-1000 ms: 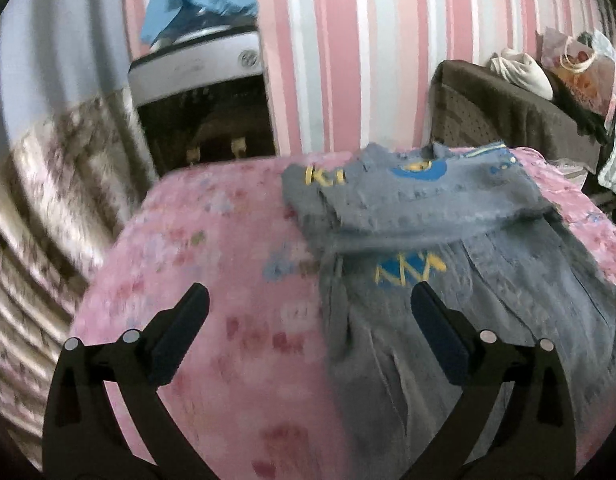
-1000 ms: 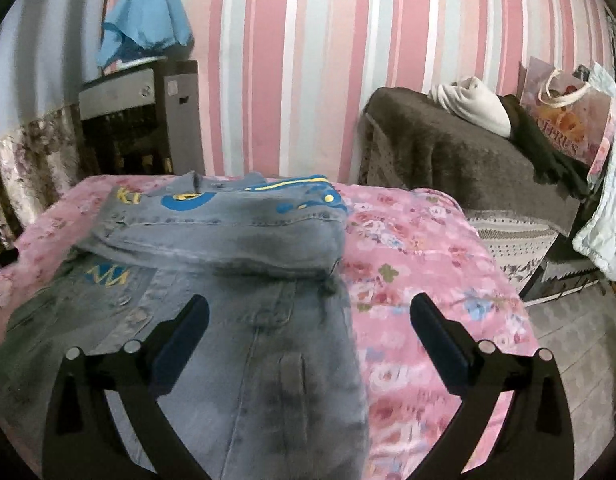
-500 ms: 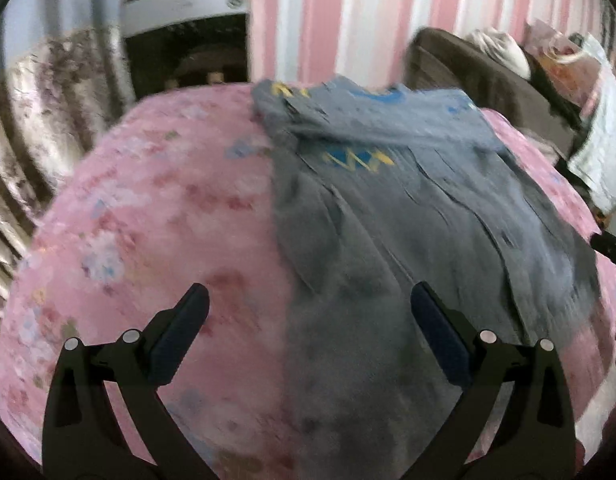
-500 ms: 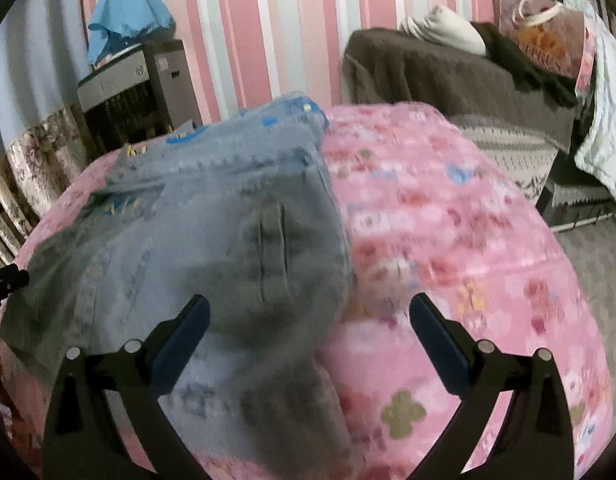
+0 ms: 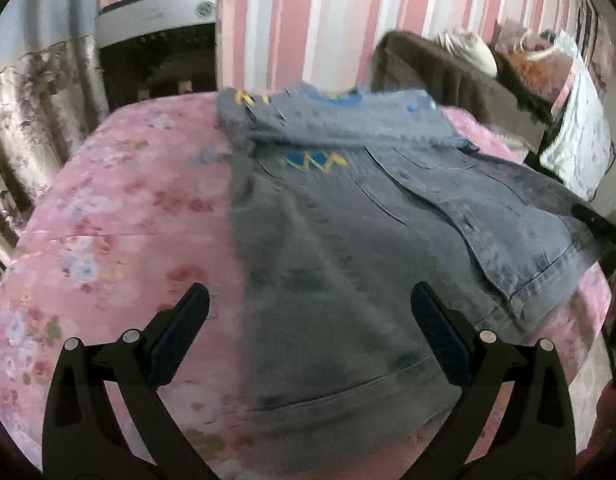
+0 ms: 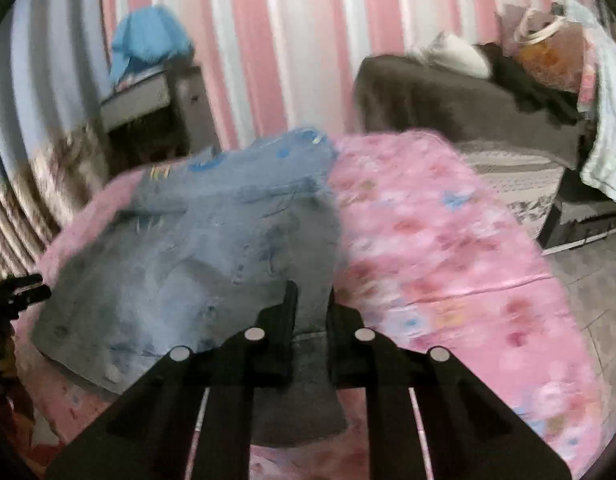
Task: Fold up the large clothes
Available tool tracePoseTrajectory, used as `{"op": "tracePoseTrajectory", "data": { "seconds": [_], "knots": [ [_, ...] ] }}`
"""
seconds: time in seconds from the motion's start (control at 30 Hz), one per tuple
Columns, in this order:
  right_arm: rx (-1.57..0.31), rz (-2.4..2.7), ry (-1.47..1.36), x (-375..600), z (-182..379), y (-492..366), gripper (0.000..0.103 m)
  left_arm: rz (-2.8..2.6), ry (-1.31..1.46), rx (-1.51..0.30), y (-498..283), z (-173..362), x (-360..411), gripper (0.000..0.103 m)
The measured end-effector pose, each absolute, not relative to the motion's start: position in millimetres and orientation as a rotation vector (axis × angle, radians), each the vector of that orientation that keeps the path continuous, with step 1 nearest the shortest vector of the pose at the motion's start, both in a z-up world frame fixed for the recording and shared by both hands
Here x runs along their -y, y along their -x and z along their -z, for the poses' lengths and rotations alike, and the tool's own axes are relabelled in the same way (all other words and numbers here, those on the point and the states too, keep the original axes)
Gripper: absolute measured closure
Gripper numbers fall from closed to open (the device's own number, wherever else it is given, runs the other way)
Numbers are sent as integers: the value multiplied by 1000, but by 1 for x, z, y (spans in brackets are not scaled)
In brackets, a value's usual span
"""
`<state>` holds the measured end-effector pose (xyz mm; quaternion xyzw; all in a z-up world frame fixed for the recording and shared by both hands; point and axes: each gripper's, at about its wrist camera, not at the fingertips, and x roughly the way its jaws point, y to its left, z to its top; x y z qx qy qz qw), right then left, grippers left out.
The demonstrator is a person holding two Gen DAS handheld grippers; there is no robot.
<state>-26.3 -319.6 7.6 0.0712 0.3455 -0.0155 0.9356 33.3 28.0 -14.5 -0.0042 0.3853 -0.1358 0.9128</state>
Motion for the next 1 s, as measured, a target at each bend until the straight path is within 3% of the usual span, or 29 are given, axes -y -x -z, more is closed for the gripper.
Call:
{"op": "tracePoseTrajectory", "data": {
  "seconds": [0.17, 0.23, 0.27, 0.33, 0.43, 0.53, 0.57, 0.6, 0.7, 0.87, 1.0],
  "knots": [
    [-798, 8, -161, 318, 32, 20, 83, 269, 6, -897, -44, 39, -36, 3],
    [-774, 16, -207, 329, 32, 23, 59, 262, -16, -939, -47, 56, -32, 3],
    [-764, 23, -225, 332, 32, 25, 54, 277, -11, -963, -48, 63, -30, 3],
    [-777, 11, -236, 336, 35, 26, 51, 313, 3, -992, -47, 72, -28, 5],
    [-814, -25, -250, 336, 44, 27, 51, 336, -68, -963, -39, 72, -14, 16],
    [-856, -76, -268, 331, 55, 25, 51, 333, -104, -938, -33, 69, -7, 42],
    [-870, -90, -268, 329, 59, 24, 51, 344, -102, -935, -32, 67, -8, 74],
    [-874, -94, -257, 325, 61, 25, 51, 369, -73, -939, -31, 62, -11, 85],
    [-841, -114, -257, 321, 56, 26, 87, 386, -46, -937, -29, 57, -17, 94],
    [-714, -175, -253, 314, 17, 49, 91, 397, 50, -818, -9, 14, -49, 97],
    [-686, -210, -258, 311, 2, 54, 91, 428, 110, -824, 0, 5, -72, 95]
  ]
}}
